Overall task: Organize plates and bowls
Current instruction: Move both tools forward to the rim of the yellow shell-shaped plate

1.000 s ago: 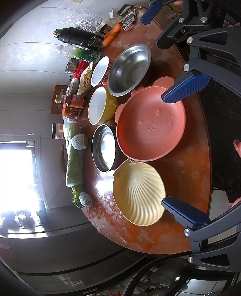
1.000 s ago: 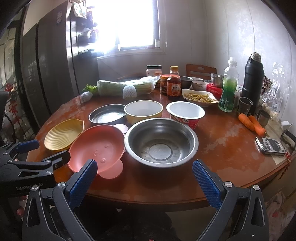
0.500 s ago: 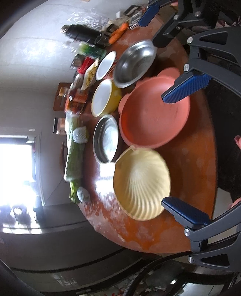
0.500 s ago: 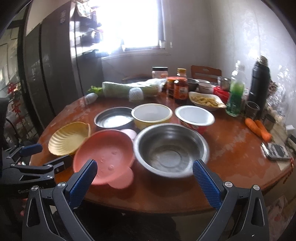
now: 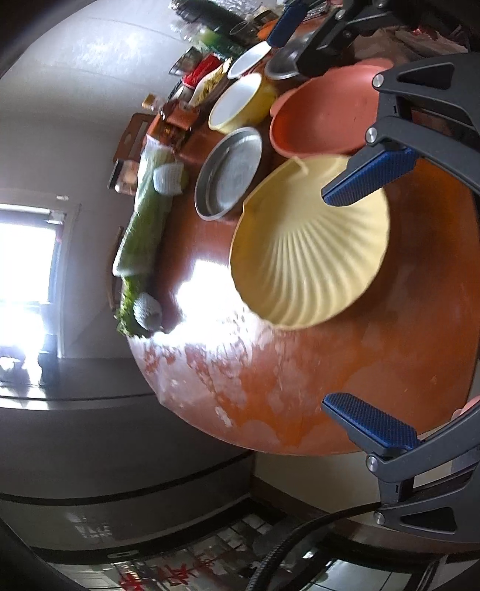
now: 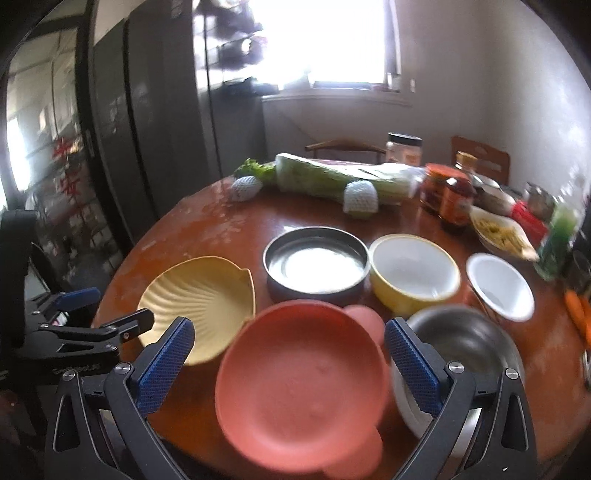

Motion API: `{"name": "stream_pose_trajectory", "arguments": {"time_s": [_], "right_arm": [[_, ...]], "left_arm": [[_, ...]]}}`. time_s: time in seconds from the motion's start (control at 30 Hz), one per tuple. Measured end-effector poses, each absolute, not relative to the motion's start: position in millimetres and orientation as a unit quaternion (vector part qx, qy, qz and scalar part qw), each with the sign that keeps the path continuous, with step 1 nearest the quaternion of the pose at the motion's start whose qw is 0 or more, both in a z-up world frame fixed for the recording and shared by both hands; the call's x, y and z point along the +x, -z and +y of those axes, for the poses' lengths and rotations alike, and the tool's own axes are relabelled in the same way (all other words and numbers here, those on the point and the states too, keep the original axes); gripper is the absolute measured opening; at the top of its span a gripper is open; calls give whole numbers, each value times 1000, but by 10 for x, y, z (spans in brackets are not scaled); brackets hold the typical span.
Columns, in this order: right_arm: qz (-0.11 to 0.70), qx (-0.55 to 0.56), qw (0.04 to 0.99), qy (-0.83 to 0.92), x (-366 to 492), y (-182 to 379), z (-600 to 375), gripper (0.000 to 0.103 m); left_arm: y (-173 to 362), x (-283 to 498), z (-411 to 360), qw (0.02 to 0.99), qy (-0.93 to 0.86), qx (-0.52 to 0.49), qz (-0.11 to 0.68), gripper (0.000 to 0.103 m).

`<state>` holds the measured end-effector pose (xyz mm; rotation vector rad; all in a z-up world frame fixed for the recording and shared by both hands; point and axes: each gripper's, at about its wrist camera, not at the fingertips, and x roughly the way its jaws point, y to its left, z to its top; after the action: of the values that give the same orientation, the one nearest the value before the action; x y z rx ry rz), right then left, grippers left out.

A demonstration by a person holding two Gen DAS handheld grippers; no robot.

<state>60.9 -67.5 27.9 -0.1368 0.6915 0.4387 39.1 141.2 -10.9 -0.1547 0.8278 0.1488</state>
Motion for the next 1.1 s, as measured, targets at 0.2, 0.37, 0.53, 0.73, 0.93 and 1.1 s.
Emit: {"name": "stream_pose_trajectory", "arguments": {"time_s": [0.2, 0.37, 0.53, 0.73, 0.93, 1.1], "right_arm": [[369, -100, 894, -232, 904, -90, -321, 103], [389, -112, 880, -249, 1078, 42, -141, 99], [409, -110, 868, -260, 1262, 122, -55, 86], [436, -152, 844, -272, 1366, 272, 122, 54], [446, -162, 837, -273, 1460, 359, 191, 41], [453, -162, 830, -283, 1472, 397, 245, 32]], "left_arm": [[249, 561, 1536, 898, -62, -78, 428, 102], [312, 673, 1606, 890, -62, -79, 444, 100], [359, 737, 1650, 885, -58, -76, 456, 99], [402, 773, 1639, 879, -46, -79, 468, 82], [431, 820, 1640, 875, -31, -84, 476, 61], [417, 872, 1649, 874, -20, -88, 477, 29]]}}
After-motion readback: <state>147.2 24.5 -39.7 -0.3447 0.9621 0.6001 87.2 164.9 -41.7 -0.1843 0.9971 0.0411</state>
